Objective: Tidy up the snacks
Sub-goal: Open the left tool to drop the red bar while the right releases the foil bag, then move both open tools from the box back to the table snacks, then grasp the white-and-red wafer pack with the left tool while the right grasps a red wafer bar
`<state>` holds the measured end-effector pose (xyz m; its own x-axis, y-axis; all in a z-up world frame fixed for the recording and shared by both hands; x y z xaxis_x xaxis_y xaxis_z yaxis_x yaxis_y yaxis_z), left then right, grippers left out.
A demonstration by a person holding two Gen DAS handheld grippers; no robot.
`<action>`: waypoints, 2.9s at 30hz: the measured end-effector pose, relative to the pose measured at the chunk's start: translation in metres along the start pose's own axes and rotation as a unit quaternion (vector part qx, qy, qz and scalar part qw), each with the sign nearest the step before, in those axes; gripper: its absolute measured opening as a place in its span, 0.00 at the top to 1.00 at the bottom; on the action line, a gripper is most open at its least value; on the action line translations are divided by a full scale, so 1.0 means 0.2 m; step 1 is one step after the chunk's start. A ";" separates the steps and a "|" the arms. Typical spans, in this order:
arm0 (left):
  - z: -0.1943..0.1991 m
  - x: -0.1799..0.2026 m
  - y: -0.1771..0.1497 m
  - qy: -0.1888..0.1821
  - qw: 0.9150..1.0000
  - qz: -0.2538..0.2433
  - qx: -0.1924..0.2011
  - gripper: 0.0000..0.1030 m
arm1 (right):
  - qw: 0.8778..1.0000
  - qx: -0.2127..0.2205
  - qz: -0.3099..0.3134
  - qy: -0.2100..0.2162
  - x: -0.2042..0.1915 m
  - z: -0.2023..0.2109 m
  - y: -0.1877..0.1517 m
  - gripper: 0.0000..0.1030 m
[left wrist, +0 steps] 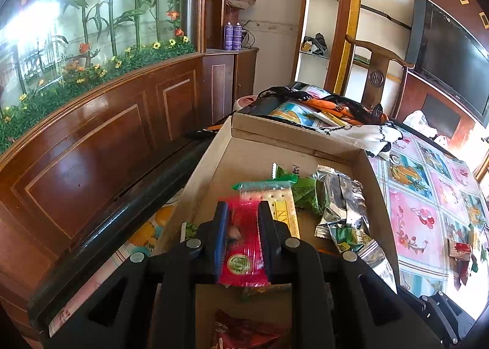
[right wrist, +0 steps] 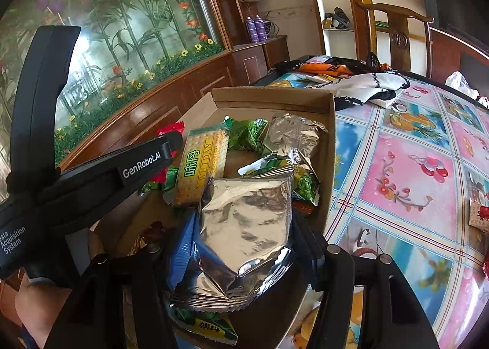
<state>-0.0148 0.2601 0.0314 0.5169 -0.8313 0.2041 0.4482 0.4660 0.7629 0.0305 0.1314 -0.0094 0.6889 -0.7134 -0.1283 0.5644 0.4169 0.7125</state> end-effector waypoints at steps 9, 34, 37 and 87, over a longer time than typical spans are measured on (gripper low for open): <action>0.00 0.01 0.00 -0.002 1.000 -0.004 0.000 0.82 | 1.000 0.002 0.006 0.002 -0.02 0.01 -0.01 0.37; 0.08 0.05 0.03 -0.014 0.999 -0.008 0.048 0.39 | 0.999 0.042 0.005 0.015 0.01 0.17 0.03 0.36; 0.09 0.05 0.03 -0.013 0.998 -0.007 0.053 0.39 | 0.999 0.045 -0.003 0.019 0.02 0.19 0.04 0.36; -0.39 1.67 -0.23 -0.298 0.917 -0.173 -0.202 0.72 | 0.910 0.029 -0.388 -0.140 1.74 0.66 -0.18 0.37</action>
<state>0.1938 -0.0146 0.0177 -0.1430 -0.9125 0.3832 0.8060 0.1174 0.5802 0.1910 -0.2058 0.0117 -0.0556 -0.8997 -0.4329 0.8015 -0.2988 0.5180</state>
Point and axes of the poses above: each gripper's, at about its wrist camera, not at the fingertips, and z roughly against the way its jaws point, x to its right, y to its top, the point moved 5 cm from there along -z, roughly the way its jaws point, and after that the axes turned 13 degrees about -y, right-handed, at the moved point
